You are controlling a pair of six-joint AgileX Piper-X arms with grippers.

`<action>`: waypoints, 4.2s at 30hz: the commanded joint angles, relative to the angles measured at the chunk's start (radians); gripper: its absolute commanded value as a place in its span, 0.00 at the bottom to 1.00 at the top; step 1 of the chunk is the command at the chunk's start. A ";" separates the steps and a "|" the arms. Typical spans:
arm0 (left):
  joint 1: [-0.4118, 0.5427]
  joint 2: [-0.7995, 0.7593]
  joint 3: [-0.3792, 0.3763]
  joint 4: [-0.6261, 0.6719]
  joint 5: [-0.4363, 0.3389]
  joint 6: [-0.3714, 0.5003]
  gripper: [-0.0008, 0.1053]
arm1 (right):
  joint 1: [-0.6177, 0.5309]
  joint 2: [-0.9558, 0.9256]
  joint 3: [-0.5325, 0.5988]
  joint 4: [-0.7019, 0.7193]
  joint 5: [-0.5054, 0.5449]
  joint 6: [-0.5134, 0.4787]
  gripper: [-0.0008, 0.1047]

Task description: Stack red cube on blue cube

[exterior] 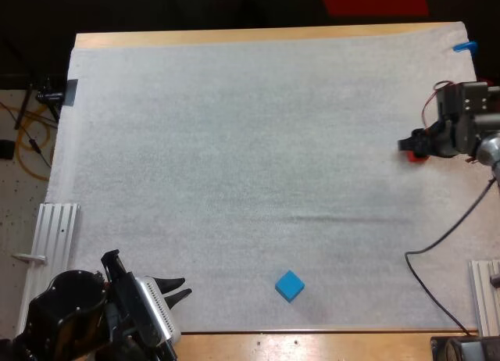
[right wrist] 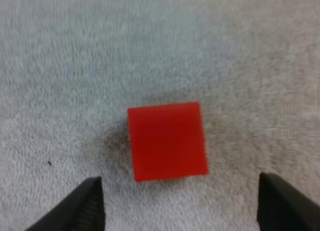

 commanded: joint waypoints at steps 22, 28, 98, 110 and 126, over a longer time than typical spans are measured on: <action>-0.002 0.000 -0.007 -0.004 0.008 -0.010 0.12 | -0.002 0.136 -0.020 -0.095 -0.016 -0.025 0.28; -0.002 0.000 -0.007 -0.004 0.008 -0.010 0.12 | 0.003 0.115 -0.031 -0.067 -0.016 -0.012 0.23; -0.002 0.001 -0.001 0.104 0.008 -0.010 0.12 | 1.073 -0.345 0.040 0.300 0.044 0.431 0.23; -0.002 0.001 -0.001 0.104 0.008 -0.010 0.12 | 1.073 -0.345 0.141 0.201 -0.025 0.467 0.23; -0.002 0.001 -0.001 0.103 0.008 -0.010 0.12 | 1.073 -0.345 0.261 0.072 -0.053 0.447 0.23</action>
